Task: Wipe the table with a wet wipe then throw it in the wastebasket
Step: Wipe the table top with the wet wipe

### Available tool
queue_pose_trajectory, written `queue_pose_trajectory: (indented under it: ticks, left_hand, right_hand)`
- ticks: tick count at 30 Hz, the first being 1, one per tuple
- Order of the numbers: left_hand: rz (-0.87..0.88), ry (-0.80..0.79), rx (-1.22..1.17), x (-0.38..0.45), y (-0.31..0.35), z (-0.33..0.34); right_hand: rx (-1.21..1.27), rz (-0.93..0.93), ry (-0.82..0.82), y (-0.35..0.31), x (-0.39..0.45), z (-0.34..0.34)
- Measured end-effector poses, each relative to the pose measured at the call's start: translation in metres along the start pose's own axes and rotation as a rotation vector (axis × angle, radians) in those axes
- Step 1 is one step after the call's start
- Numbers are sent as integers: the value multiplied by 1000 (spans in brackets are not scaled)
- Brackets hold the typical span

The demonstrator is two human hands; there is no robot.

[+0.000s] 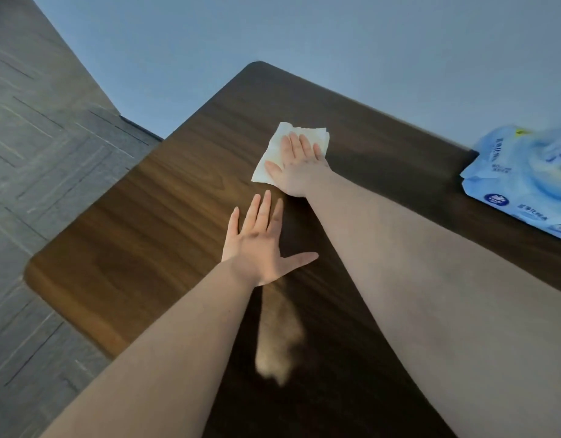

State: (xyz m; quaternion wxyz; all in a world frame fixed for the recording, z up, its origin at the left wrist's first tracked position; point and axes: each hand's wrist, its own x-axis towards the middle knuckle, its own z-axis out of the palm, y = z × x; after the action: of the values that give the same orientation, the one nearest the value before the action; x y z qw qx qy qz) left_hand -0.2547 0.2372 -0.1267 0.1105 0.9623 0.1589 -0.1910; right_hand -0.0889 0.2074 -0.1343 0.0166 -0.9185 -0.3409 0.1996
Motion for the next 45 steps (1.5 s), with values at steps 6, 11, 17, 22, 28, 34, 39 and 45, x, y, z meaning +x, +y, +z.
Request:
queue_pose_trajectory:
  ticks: [6,11,17,22,28,34,39,45]
  left_hand:
    - [-5,-5,20,-1,1,-2]
    - [-17,-20,56,-2,4,-2]
    - [-33,-55,62,0,6,-5]
    - [-39,-124,165,-3,15,-14]
    - [167,-48,316,-17,55,-12]
    - [396,-38,279,-17,174,12]
    - [570,-87,277,-22,273,35]
    - [710,-125,296,-35,376,64]
  right_hand:
    - [-39,-48,49,-23,16,4]
    - [-25,-60,31,-17,9,3]
    - [37,21,23,29,-41,8]
    - [74,188,7,106,-112,20]
    - [108,387,28,205,-202,36]
    - [158,569,53,293,-285,53]
    - [218,712,88,362,-353,69]
    - [289,909,115,438,-441,87]
